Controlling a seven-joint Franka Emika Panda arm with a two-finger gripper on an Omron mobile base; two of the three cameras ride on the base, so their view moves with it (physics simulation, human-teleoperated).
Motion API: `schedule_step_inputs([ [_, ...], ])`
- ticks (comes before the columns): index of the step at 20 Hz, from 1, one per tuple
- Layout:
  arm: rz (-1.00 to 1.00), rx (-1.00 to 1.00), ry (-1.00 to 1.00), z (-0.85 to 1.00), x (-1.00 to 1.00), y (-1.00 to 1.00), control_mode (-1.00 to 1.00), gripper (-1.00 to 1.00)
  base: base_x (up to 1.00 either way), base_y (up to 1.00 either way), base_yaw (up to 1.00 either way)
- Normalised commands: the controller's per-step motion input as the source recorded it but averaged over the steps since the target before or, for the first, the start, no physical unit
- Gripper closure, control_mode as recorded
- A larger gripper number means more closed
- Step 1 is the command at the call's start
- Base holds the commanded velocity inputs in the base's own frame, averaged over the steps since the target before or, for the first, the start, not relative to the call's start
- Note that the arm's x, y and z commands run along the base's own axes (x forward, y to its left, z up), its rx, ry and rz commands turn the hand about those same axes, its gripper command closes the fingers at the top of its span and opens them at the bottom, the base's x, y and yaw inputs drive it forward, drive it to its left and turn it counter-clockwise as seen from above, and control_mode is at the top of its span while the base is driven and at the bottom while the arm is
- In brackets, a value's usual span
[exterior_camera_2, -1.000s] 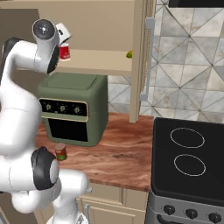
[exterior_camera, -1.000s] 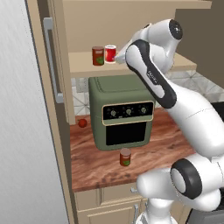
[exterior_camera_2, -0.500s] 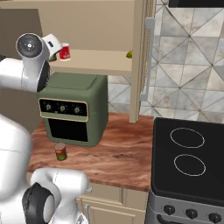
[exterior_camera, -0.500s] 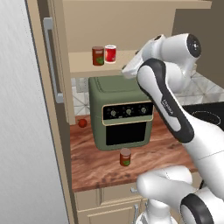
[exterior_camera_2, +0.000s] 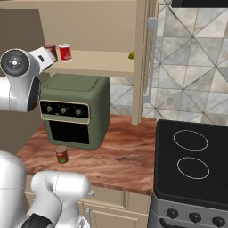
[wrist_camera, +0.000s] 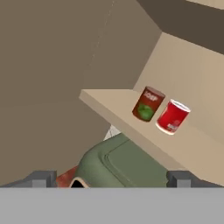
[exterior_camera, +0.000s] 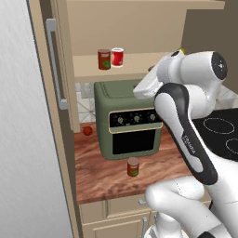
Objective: Pick the cans from the counter and place them in their designated side in the cabinet.
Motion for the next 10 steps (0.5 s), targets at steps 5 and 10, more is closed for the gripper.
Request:
schedule_step_inputs([
  [5,-0.01,-0.05,0.2,-0.08,-0.55,-0.04,-1.0,-1.0,0.0,0.0,0.0],
  [10,-0.01,-0.06,0.2,-0.11,-0.66,-0.11,-1.0,-1.0,0.0,0.0,0.0],
])
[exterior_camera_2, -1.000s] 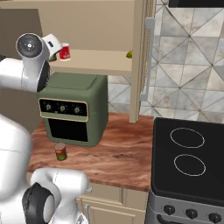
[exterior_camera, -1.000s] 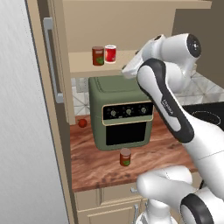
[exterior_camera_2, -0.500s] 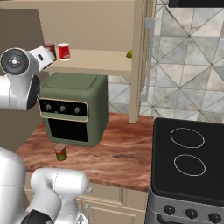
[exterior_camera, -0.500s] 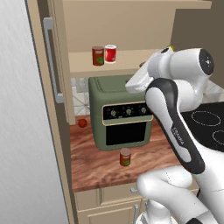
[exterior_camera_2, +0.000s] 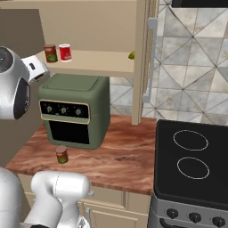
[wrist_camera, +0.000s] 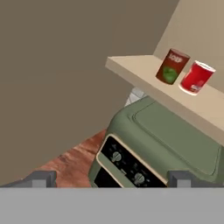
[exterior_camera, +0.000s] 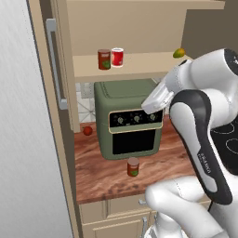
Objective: Pick the cans from the counter and place them in their designated side in the cabinet.
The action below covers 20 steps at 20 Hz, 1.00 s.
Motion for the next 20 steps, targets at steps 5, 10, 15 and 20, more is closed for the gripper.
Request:
schedule_step_inputs([
  [5,-0.01,-0.05,0.11,-0.34,-0.68,-0.16,-1.0,-1.0,0.0,0.0,0.0],
  [10,-0.02,-0.02,0.1,-0.49,-0.38,-0.17,-1.0,-1.0,0.0,0.0,0.0],
  [15,-0.14,0.1,0.01,-0.23,-0.2,-0.02,-1.0,-1.0,0.0,0.0,0.0],
  [20,-0.19,0.06,0.08,-0.18,-0.3,-0.22,-1.0,-1.0,0.0,0.0,0.0],
])
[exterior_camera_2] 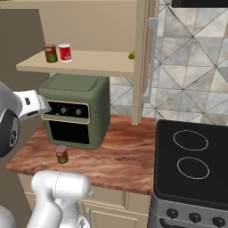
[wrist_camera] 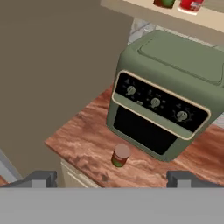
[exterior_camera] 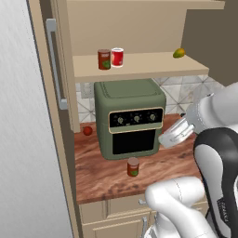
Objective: Pick the cans from the counter and place them in their designated side in the cabinet.
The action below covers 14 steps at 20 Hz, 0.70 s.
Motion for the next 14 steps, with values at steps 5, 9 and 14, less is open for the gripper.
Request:
schedule_step_inputs([
  [5,-0.2,0.04,0.17,-0.2,-0.25,-0.38,-1.0,-1.0,0.0,0.0,0.0],
  [9,-0.16,0.03,0.2,-0.18,-0.08,-0.26,-1.0,-1.0,0.0,0.0,0.0],
  [14,-0.04,0.07,0.07,-0.07,0.0,0.01,-1.0,-1.0,0.0,0.0,0.0],
])
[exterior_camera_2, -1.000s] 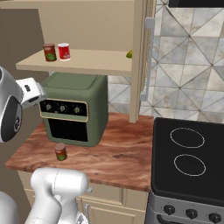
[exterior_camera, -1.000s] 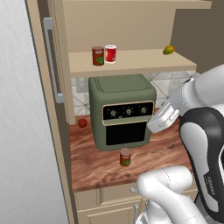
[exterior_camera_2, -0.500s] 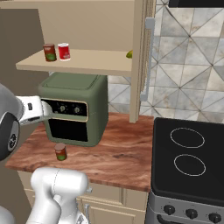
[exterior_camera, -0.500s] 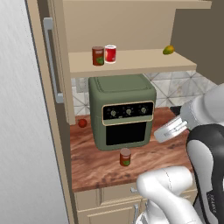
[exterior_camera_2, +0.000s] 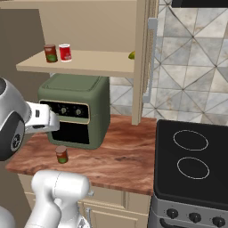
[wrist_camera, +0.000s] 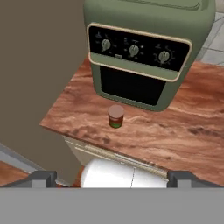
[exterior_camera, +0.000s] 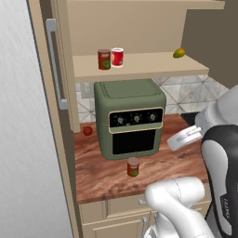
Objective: Pick the cans from the counter and place them in their designated side in the cabinet.
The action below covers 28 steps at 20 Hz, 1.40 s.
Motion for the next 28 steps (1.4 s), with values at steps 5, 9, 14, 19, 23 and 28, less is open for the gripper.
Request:
schedule_step_inputs([
  [5,-0.03,0.06,0.01,-0.13,0.0,0.06,-1.0,-1.0,0.0,0.0,0.0],
  [9,-0.13,0.0,0.0,-0.19,0.0,0.06,-1.0,-1.0,0.0,0.0,0.0],
  [14,-0.17,0.0,0.0,-0.19,0.04,0.13,-1.0,-1.0,0.0,0.0,0.0],
  [19,-0.06,0.01,0.01,-0.08,0.1,0.02,-1.0,-1.0,0.0,0.0,0.0],
  [23,-0.03,0.01,0.04,-0.12,0.18,0.0,-1.0,-1.0,0.0,0.0,0.0],
  [28,-0.04,0.0,0.05,-0.12,0.19,0.05,-1.0,-1.0,0.0,0.0,0.0],
])
